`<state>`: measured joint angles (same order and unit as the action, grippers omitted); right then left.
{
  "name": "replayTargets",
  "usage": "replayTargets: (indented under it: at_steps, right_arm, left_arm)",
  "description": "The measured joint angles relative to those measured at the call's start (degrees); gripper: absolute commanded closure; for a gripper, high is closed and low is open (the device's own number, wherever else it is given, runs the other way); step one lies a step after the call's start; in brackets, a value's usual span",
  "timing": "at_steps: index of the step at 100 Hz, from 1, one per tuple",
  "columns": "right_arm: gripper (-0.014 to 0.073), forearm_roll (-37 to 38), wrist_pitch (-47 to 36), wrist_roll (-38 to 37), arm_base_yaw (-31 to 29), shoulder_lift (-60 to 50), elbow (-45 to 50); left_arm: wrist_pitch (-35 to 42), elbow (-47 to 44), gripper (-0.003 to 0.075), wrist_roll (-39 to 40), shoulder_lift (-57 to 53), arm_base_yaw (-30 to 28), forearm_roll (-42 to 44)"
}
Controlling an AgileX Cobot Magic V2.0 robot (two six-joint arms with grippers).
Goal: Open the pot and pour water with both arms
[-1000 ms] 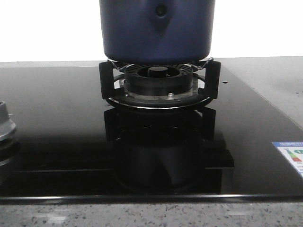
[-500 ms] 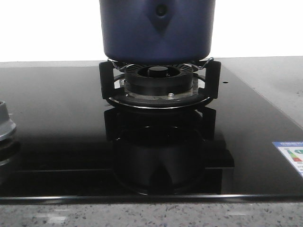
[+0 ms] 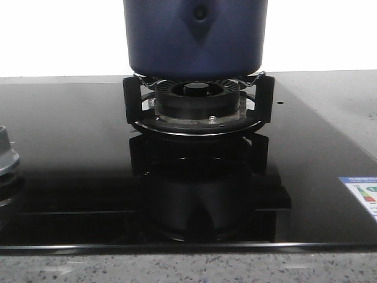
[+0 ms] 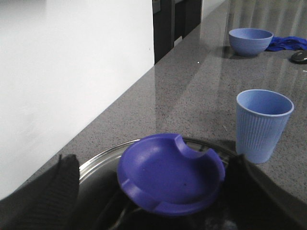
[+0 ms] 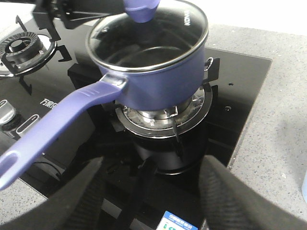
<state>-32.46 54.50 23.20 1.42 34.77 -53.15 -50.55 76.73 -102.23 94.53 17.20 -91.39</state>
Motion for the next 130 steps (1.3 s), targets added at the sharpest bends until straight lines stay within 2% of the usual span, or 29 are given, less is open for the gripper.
replayTargets:
  at_steps: [51,93,130]
  right_arm:
    - [0.0207,0.0,-0.1,0.2,0.0,0.0,0.0]
    - [0.0207,0.0,-0.1,0.2,0.0,0.0,0.0]
    - [0.0207,0.0,-0.8,0.1,0.0,0.0,0.0]
  left_arm:
    - [-0.3,0.4,0.0153,-0.1,3.2,3.5,-0.1]
    - [1.0,3.1,0.0159,-0.3,6.0,4.1,-5.3]
    - [0.9,3.3,0.0323,-0.3,6.0,5.6,-4.9]
